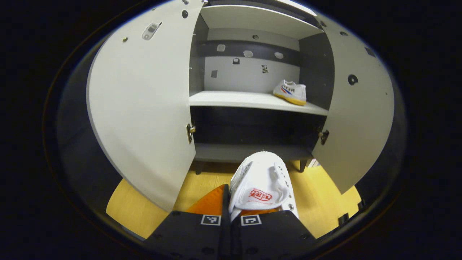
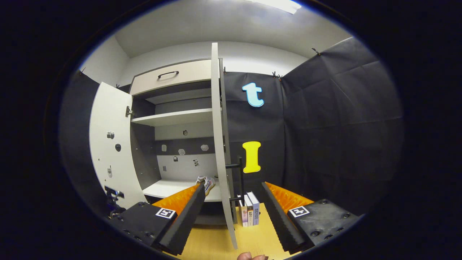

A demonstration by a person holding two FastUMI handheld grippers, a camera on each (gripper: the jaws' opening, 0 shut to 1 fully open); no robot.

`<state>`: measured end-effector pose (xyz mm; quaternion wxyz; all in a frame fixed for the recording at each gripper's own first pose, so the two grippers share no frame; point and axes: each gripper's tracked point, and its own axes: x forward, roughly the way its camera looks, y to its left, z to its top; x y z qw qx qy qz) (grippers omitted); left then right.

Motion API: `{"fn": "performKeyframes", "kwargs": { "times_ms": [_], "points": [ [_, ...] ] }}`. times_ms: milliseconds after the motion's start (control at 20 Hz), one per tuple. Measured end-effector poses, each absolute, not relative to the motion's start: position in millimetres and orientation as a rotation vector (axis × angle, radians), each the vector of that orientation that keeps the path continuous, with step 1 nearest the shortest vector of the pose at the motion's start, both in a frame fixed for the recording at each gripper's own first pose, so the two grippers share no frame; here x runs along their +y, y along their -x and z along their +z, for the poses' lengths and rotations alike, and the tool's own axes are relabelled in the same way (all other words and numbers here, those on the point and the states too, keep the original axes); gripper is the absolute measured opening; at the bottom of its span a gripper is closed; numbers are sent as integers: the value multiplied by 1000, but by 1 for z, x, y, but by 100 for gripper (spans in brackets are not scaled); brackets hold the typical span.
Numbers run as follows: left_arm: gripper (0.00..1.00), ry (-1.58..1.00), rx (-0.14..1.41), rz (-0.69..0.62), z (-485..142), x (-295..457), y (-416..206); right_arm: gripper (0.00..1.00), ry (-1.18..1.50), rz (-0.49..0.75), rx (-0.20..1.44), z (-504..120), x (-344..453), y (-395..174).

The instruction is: Grab one shoe with the right hand and put it into the shoe cabinet, grab the other shoe with the left hand and put it into the shoe cabinet; then close the right door with the right hand and the left door with the left hand.

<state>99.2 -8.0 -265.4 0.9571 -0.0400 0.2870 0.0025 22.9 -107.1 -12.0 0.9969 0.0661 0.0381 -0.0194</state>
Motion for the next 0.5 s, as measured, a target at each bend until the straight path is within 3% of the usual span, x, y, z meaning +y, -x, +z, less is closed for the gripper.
{"fn": "performKeyframes", "kwargs": {
  "times_ms": [500],
  "points": [
    [6,99,461,144,-144,-9,-246,98,-78,2,158,-52,-146,-38]
  ]
}}
